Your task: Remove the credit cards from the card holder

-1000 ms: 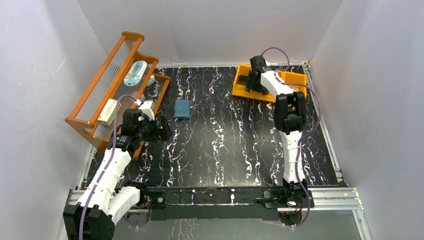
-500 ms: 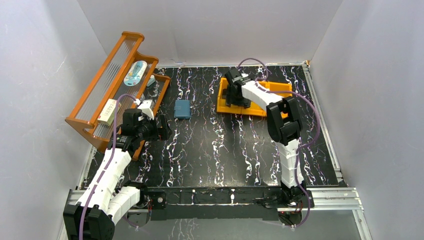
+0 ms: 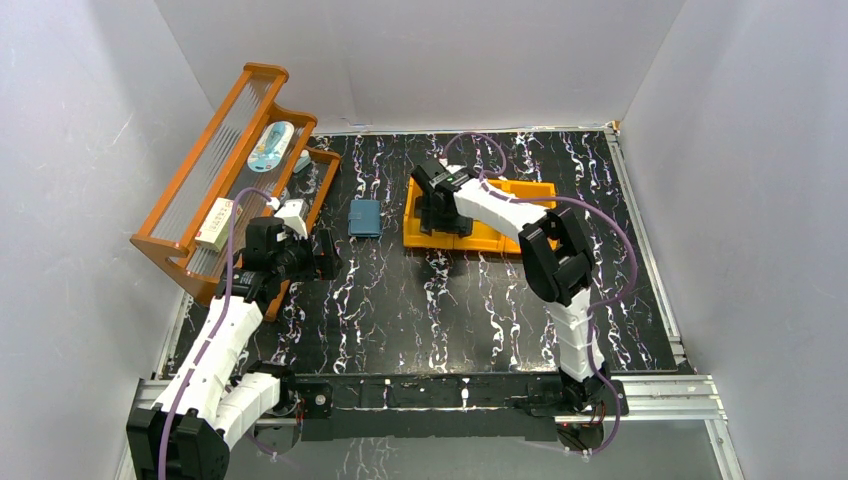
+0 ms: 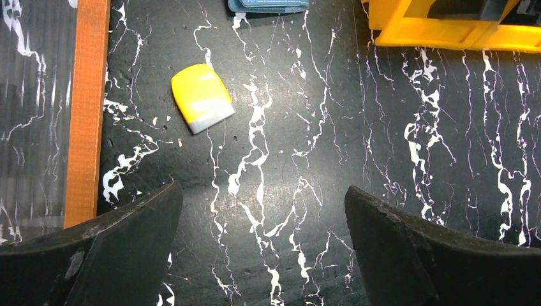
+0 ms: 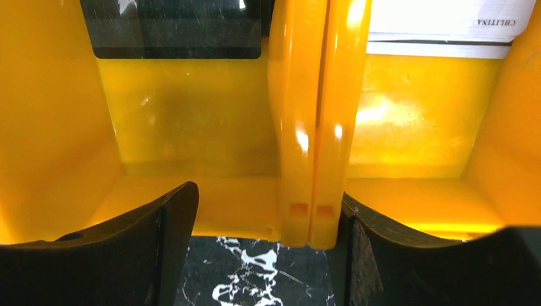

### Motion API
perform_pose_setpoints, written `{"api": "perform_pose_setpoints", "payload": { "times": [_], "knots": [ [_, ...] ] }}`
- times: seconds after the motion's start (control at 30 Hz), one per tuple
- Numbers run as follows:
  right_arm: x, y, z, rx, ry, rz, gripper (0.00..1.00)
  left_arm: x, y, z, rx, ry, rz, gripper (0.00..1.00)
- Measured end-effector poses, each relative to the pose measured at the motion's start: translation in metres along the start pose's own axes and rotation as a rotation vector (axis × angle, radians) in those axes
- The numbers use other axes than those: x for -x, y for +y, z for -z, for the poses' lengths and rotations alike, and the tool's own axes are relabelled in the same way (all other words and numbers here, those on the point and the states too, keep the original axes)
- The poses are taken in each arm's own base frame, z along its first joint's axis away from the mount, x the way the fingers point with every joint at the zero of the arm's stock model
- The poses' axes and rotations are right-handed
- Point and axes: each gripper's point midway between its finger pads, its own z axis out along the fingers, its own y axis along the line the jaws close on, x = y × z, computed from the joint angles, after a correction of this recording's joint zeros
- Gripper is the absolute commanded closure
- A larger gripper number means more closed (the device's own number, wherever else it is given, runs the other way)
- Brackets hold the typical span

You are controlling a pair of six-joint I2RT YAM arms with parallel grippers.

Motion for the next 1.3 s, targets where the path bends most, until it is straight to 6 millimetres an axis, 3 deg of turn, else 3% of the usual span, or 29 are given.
{"api": "perform_pose_setpoints", "payload": {
  "times": [0.2, 0.37, 0.53, 0.77, 0.9, 1.07, 1.3],
  "knots": [
    [0.001, 0.003, 0.024, 0.006, -0.024, 0.013, 0.18, 0.001, 0.004, 0.0, 0.021, -0.004, 0.001, 0.02],
    [0.022, 0.002, 0.066, 0.061, -0.104, 0.004, 0.17, 0.002, 0.004, -0.001, 0.028, -0.011, 0.02, 0.02],
    [0.035, 0.001, 0.103, 0.13, -0.166, -0.019, 0.17, 0.018, -0.009, -0.013, -0.033, -0.024, 0.083, 0.08],
    [0.014, -0.028, 0.142, 0.186, -0.204, -0.046, 0.18, 0.062, -0.013, -0.078, -0.033, 0.09, 0.153, 0.15],
    [0.005, -0.043, 0.172, 0.244, -0.248, -0.082, 0.18, 0.054, -0.002, -0.121, 0.008, 0.198, 0.19, 0.22],
    [-0.002, -0.054, 0.201, 0.312, -0.287, -0.117, 0.18, 0.032, 0.012, -0.161, 0.066, 0.33, 0.223, 0.24],
    [-0.026, -0.061, 0.193, 0.329, -0.232, -0.139, 0.18, 0.046, 0.015, -0.187, 0.099, 0.344, 0.209, 0.27]
  ]
}}
